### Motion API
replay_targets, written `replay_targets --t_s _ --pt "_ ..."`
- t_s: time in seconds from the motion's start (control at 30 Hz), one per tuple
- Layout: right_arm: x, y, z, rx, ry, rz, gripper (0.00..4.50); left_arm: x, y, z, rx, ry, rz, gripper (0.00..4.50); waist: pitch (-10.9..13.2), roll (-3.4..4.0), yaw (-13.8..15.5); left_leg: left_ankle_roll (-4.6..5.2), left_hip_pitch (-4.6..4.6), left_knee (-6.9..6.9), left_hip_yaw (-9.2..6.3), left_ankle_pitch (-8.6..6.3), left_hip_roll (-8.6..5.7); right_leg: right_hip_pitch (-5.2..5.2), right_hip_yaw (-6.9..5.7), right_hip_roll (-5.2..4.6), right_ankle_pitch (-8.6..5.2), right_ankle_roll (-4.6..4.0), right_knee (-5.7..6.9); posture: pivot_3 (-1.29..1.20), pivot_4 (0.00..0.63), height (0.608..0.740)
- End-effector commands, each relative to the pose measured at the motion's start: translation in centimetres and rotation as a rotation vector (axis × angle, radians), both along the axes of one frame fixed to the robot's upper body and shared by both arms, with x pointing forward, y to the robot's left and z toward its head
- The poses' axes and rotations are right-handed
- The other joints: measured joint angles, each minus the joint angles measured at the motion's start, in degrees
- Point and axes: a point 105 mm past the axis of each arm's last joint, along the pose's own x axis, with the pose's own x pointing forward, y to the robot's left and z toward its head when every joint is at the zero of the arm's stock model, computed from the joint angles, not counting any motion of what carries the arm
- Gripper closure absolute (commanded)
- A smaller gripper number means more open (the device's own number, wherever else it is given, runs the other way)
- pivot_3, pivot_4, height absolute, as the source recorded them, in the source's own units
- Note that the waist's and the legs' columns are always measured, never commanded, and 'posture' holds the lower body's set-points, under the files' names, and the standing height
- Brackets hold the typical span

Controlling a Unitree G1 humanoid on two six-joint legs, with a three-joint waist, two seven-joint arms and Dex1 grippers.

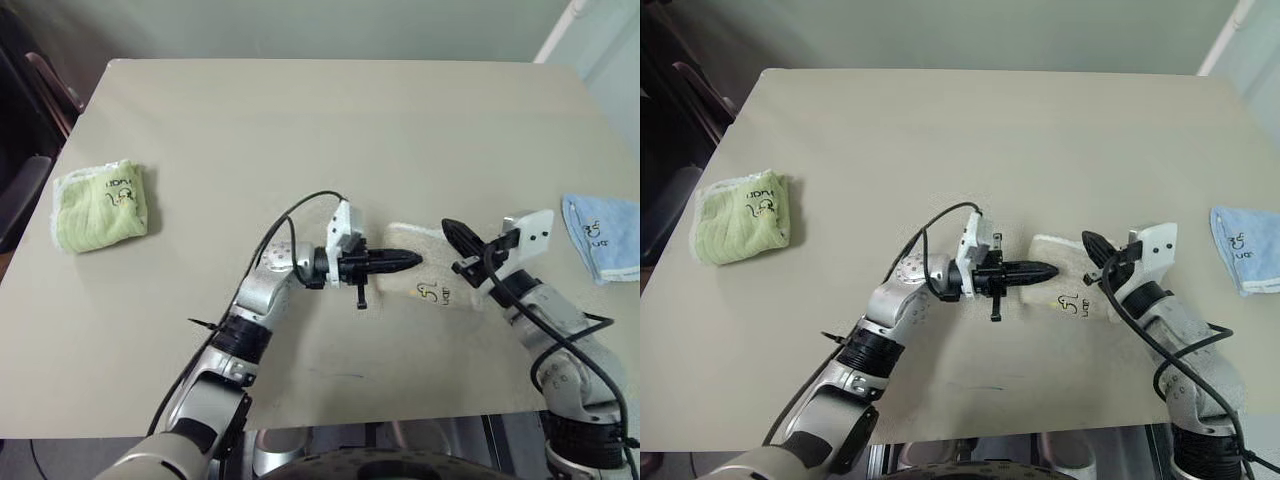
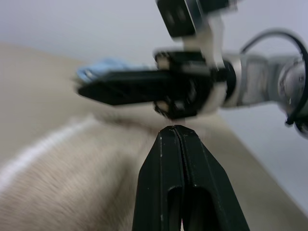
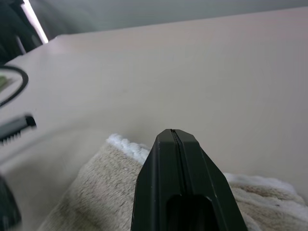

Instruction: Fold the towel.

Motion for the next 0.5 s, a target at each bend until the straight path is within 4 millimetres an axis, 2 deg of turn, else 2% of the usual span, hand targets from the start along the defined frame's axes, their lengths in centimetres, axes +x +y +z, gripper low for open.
replay_targets --t_s 0.03,0.2,0.33,0.4,0.5 --pt "0.9 -0.3 -1.0 -0.02 -0.039 -0.027 4.5 0.3 -1.5 -1.0 0.026 -0.051 0.008 4.47 0.0 0.01 0.0 0.01 -0.01 -0.01 0.0 -0.01 0.0 0.0 0.0 -0.01 0.01 0.01 0.0 0.0 0.15 0.74" --pt "2.2 0.1 -4.8 -0.055 -0.001 -0.044 4.5 1.7 -2.6 -3.3 0.091 -0.085 0.115 4.47 -0.1 0.09 -0.1 0.03 -0.01 0.0 -0.01 -0.02 0.03 -0.02 -0.03 -0.03 0.15 -0.02 -0.01 0.0 0.15 0.74" --pt "2.6 0.0 -7.1 -0.147 0.034 -0.04 4.5 1.7 -2.1 -4.5 0.154 -0.075 0.11 4.47 -0.1 0.06 -0.2 0.04 0.3 0.04 -0.01 -0.01 0.04 0.35 -0.04 -0.02 0.33 -0.08 -0.12 0.0 0.15 0.74" --pt "2.5 -0.3 -7.5 -0.17 0.042 -0.039 4.5 1.7 -1.5 -5.2 0.201 -0.075 0.112 4.47 -0.2 0.01 -0.3 0.09 0.61 0.04 -0.03 0.02 0.04 0.73 -0.04 0.0 0.17 -0.38 -0.33 0.0 0.15 0.74" --pt "2.5 -0.7 -7.3 -0.191 0.032 -0.027 4.5 1.6 -1.0 -5.5 0.222 -0.064 0.101 4.47 -0.2 0.01 -0.3 0.21 0.86 0.06 -0.08 0.08 0.03 1.09 -0.04 0.02 0.05 -0.01 -0.52 0.0 0.15 0.74"
